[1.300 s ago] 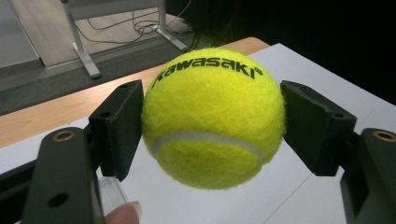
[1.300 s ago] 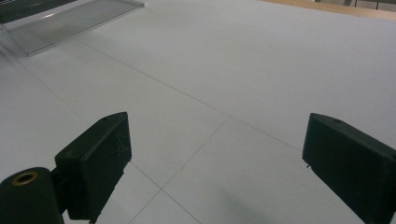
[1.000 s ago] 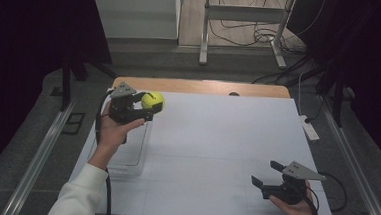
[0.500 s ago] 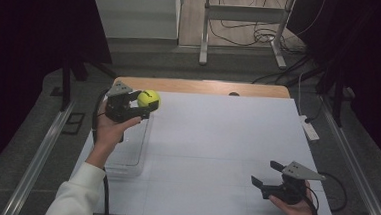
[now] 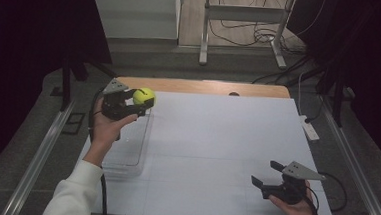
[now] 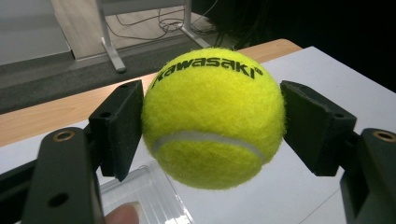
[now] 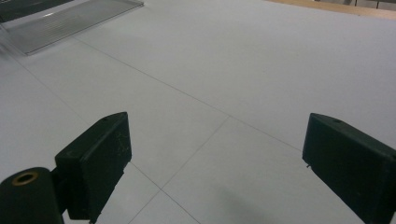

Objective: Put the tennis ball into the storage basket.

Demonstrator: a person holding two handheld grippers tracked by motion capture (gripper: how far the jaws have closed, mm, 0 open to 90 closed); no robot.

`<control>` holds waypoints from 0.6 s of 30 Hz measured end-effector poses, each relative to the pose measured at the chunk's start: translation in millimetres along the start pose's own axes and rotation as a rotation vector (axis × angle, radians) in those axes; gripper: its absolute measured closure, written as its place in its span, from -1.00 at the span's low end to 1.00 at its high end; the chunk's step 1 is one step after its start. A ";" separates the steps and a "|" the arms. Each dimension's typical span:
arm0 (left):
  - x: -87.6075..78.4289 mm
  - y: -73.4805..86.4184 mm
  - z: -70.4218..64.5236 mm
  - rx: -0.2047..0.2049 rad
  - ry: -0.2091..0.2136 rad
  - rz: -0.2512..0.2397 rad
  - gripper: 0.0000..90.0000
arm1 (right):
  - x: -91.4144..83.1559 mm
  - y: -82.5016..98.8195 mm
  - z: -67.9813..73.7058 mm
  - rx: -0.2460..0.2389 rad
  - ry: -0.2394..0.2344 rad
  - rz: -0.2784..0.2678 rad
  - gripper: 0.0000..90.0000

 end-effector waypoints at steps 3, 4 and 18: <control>-0.2 -0.4 3.6 -0.006 -0.010 0.001 -0.41 | 0.2 -0.1 0.0 0.000 0.000 0.000 -0.82; -0.2 -0.6 5.2 -0.008 -0.013 0.000 -0.41 | 0.3 -0.1 0.0 0.001 -0.001 -0.002 -0.82; 0.6 -1.2 21.5 -0.029 -0.057 0.004 -0.41 | 0.0 0.1 -0.5 0.002 0.001 0.001 -0.82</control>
Point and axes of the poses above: each handheld gripper's, and its own axes: x roughly forward along the jaws, y roughly out of its underside, z roughly to its left, the point moved 6 cm from there along x, roughly forward along the jaws, and after that the axes turned 9 degrees about -x, right-handed, at the moved point
